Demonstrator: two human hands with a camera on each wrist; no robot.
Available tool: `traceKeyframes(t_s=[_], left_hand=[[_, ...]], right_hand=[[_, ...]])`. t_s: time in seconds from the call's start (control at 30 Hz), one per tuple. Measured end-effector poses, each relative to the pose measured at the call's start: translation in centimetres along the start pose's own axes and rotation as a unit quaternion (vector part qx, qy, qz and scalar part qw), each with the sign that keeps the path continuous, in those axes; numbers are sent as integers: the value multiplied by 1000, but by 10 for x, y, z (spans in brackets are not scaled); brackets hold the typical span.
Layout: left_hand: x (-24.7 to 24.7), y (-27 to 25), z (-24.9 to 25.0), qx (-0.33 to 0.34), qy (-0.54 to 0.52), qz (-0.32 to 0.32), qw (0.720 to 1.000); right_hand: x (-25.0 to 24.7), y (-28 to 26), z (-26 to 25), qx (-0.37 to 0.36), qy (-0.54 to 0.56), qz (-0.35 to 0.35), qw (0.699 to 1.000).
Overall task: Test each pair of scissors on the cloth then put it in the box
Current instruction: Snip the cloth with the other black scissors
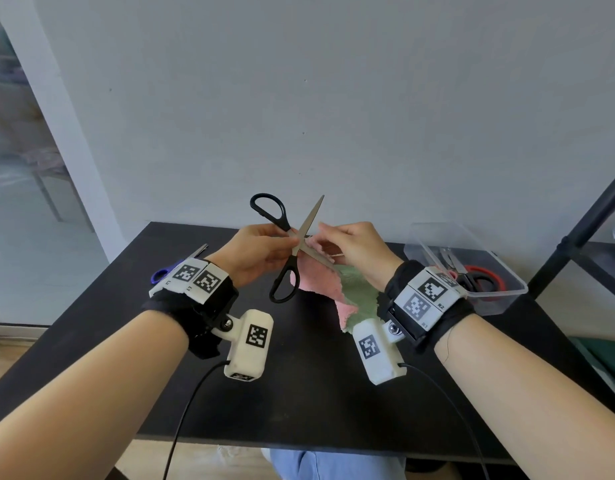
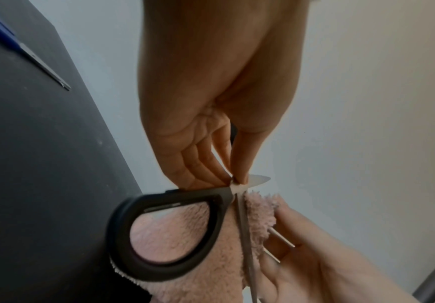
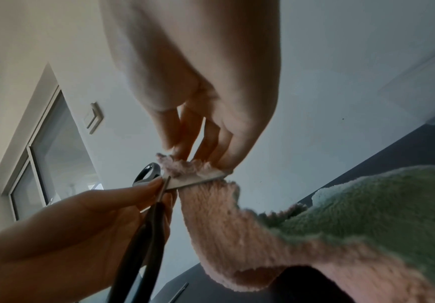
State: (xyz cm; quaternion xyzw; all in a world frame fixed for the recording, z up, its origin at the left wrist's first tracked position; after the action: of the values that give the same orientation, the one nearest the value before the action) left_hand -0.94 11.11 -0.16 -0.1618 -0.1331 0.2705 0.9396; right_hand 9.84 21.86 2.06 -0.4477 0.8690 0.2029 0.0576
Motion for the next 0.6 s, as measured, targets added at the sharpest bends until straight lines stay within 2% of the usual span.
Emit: traceKeyframes(t_s=[0.1, 0.3, 0.47, 0.6], left_hand=[[3, 3, 6, 5, 2, 0, 1000], [7, 9, 12, 25, 1, 5, 1000], [9, 10, 11, 32, 9, 34, 999], [11, 12, 7, 41, 12, 29, 999]], right_hand=[[-1, 2, -5, -11, -26, -20, 999], [-3, 10, -2, -2, -13, 0, 1000], [-5, 13, 3, 0, -34, -5, 999], [-5, 10, 8, 4, -64, -22, 998]])
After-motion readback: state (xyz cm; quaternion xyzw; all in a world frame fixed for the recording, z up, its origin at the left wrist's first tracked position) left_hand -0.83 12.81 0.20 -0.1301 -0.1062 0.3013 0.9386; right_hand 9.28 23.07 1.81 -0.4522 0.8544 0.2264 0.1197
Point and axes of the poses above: each hand's wrist, its own y-axis towards the middle knuckle, its own x-axis out of the palm, z = x × y, the point moved 7 cm from there along y, towards the middle knuckle, and after that the axes turned 15 degrees about -x, right-handed, at the moved point
